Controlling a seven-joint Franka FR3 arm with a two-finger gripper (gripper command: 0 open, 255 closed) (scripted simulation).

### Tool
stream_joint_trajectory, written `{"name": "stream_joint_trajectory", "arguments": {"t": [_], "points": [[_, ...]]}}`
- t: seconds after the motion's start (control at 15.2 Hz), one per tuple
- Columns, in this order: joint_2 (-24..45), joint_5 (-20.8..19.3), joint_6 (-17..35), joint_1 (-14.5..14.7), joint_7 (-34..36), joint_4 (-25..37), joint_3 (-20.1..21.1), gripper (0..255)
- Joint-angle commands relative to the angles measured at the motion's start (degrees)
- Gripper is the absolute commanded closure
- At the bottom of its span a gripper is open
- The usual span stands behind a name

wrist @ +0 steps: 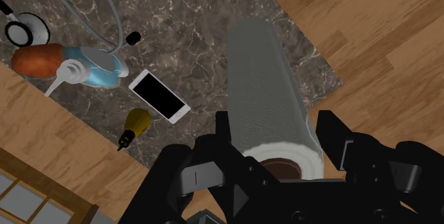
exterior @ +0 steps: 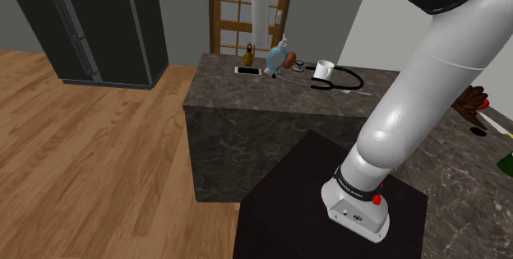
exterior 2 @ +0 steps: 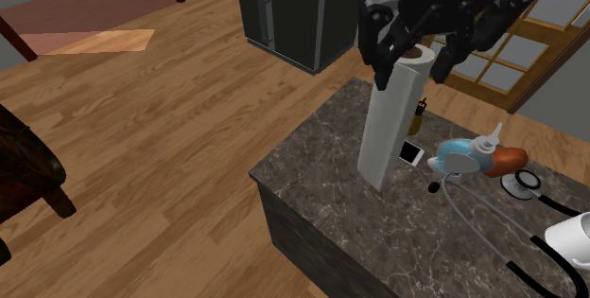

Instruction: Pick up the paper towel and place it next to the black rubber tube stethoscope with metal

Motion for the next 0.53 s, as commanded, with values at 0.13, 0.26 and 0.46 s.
{"name": "stream_joint_trajectory", "arguments": {"t": [0.13,0.26,0.46], "points": [[-4.1,-0.12,0.99,-2.23,-4.74,-4.79,-2.48,255],[-5.82,-0.26,1.32,-3.34,-7.17,-6.68,-3.81,255],[-7.94,-0.53,1.66,-4.99,-10.92,-8.9,-5.94,255]]}}
